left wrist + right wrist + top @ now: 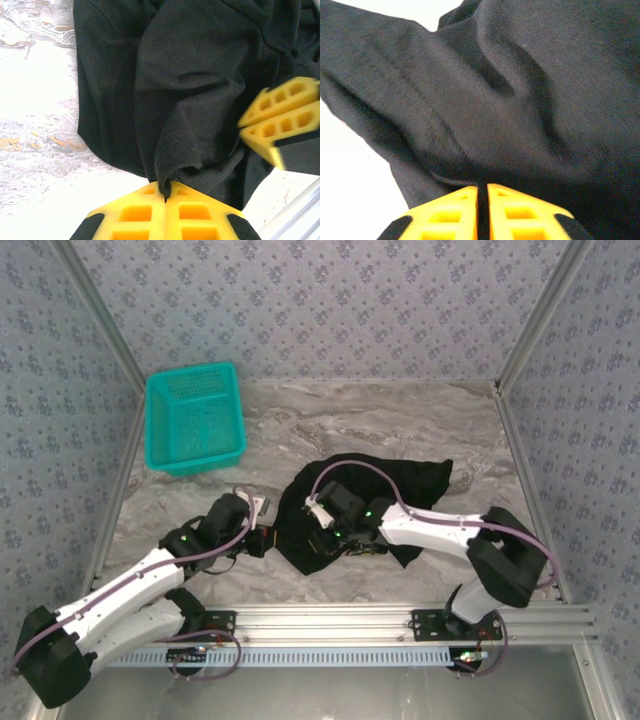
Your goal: Fold the inside-out t-shirt
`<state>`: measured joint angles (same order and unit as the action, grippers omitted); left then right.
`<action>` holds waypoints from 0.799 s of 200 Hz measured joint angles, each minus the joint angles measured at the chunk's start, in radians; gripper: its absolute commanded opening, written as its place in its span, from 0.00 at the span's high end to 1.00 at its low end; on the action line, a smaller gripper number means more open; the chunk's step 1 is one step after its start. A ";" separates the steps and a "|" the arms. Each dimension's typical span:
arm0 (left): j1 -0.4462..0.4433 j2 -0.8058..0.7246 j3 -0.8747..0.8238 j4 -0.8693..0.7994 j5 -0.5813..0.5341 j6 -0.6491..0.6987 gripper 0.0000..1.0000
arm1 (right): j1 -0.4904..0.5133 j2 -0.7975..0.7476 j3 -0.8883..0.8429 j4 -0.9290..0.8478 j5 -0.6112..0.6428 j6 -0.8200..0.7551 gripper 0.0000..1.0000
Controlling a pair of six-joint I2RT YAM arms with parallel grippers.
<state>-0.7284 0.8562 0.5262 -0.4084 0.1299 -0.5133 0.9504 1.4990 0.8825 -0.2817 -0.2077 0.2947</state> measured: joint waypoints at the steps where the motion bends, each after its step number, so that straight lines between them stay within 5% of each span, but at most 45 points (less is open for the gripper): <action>1: 0.000 0.000 0.000 0.000 0.000 0.000 1.00 | -0.001 -0.008 -0.003 -0.002 -0.001 0.000 0.87; 42: 0.000 0.000 0.000 0.000 -0.008 0.000 1.00 | -0.024 -0.172 -0.068 -0.007 -0.025 0.005 1.00; 93: 0.000 0.009 0.000 -0.001 -0.034 -0.001 1.00 | -0.037 -0.307 -0.150 -0.034 -0.100 -0.009 1.00; 127: 0.000 0.047 0.000 0.000 -0.026 -0.003 1.00 | -0.032 -0.369 -0.198 -0.034 -0.191 -0.030 0.89; 160: 0.000 0.055 -0.002 0.000 -0.003 -0.021 0.95 | 0.028 -0.263 -0.190 -0.055 -0.262 -0.073 0.75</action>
<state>-0.7284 0.9115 0.5243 -0.4080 0.1272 -0.5346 0.9787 1.2358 0.6930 -0.3363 -0.4694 0.2214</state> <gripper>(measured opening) 0.041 0.214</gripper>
